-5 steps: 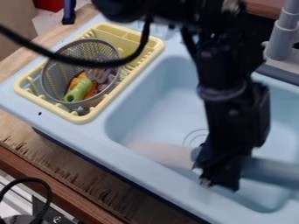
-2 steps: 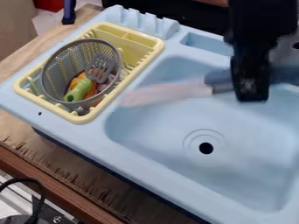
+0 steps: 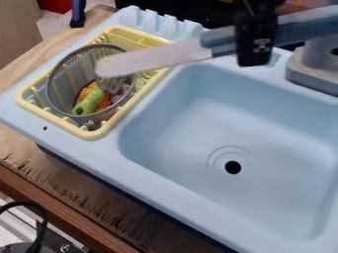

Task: Moved the wooden spatula to the right side of the sink

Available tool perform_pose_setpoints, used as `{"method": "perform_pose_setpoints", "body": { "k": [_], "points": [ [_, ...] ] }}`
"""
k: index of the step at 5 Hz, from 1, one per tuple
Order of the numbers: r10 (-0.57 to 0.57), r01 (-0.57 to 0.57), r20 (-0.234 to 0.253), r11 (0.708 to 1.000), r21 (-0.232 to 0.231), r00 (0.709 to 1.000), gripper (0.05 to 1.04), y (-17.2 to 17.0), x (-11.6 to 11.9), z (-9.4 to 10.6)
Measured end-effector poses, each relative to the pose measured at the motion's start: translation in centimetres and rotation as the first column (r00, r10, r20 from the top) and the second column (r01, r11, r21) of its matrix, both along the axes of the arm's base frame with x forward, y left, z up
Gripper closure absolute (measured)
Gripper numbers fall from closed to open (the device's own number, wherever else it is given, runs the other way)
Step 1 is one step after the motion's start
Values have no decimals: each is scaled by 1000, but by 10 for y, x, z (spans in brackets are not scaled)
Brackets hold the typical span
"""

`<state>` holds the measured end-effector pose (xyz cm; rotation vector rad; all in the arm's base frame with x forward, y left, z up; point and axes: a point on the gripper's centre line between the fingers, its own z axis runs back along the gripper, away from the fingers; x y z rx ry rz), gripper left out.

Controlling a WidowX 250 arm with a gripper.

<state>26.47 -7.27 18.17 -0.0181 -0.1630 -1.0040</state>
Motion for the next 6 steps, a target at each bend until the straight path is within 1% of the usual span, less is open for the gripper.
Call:
{"method": "perform_pose_setpoints", "body": {
  "k": [1, 2, 3, 4, 5, 6],
  "points": [
    [93, -96, 50, 993, 63, 994, 698, 25, 11, -5],
    [139, -142, 40, 986, 84, 989, 698, 45, 21, -17],
    [146, -150, 50, 986, 79, 988, 698, 55, 32, -24],
    [167, -168, 22, 983, 72, 986, 698, 58, 46, -33],
    [196, -202, 70, 975, 97, 978, 698, 63, 54, -33],
    [195, -200, 59, 974, 108, 979, 698, 64, 59, -38]
  ]
}}
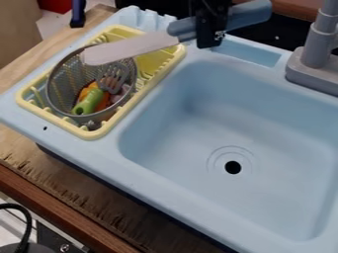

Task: Moved the wooden spatula to the right side of the sink

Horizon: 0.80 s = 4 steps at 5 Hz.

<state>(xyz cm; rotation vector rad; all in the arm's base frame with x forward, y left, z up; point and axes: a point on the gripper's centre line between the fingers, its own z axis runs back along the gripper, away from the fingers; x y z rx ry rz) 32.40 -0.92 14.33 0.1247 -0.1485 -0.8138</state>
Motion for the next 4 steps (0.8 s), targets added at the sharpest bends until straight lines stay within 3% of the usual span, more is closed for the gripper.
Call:
{"method": "perform_pose_setpoints", "body": {
  "k": [2, 4],
  "points": [
    [-47, 49, -52, 998, 42, 998, 698, 2, 16, -15],
    [-131, 133, -100, 991, 14, 986, 698, 5, 32, -20]
  ]
}}
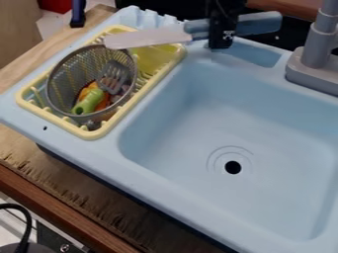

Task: Moved the wooden spatula to the right side of the sink

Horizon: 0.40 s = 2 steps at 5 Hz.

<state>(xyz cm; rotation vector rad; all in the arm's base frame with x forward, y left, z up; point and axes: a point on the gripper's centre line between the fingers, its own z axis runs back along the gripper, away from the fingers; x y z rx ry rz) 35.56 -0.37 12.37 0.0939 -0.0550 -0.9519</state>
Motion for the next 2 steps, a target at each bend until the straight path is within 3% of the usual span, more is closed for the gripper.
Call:
{"method": "perform_pose_setpoints", "body": {
  "k": [2],
  "points": [
    [-82, 82, -12, 996, 18, 997, 698, 3, 8, -11]
  ]
}}
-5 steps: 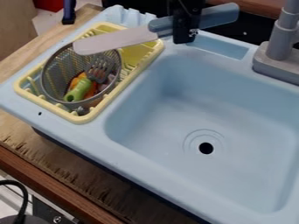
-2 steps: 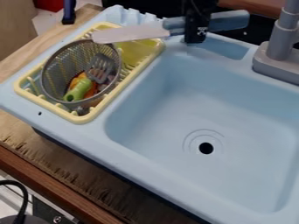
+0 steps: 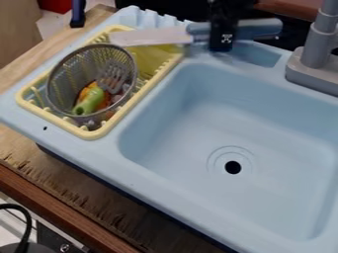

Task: Moved the wooden spatula to the right side of the sink

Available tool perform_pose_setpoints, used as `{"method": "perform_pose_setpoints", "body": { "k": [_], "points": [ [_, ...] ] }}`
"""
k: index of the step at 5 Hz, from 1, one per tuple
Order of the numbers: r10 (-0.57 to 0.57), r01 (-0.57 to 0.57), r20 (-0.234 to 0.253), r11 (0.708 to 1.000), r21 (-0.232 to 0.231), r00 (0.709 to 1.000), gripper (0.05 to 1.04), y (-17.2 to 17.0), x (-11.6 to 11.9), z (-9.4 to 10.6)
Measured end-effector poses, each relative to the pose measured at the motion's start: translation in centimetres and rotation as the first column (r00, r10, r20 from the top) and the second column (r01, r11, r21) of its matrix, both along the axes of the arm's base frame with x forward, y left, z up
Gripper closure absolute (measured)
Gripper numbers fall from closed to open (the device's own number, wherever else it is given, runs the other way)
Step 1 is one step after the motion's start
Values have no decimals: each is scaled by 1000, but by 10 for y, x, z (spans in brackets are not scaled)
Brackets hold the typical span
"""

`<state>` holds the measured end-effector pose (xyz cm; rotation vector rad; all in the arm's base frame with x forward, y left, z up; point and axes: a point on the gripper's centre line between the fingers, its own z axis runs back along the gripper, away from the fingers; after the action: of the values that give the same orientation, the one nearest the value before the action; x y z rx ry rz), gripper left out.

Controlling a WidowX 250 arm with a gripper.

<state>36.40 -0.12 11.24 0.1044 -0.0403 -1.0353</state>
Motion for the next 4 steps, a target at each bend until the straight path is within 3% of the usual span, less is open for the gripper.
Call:
{"method": "perform_pose_setpoints", "body": {
  "k": [2, 3, 4],
  "points": [
    [-163, 162, -10, 986, -22, 987, 698, -3, -15, -2],
    [-182, 182, -7, 983, -13, 983, 631, -2, -18, -3],
    [-159, 155, -64, 986, -68, 985, 337, -3, -24, -7]
  ]
}}
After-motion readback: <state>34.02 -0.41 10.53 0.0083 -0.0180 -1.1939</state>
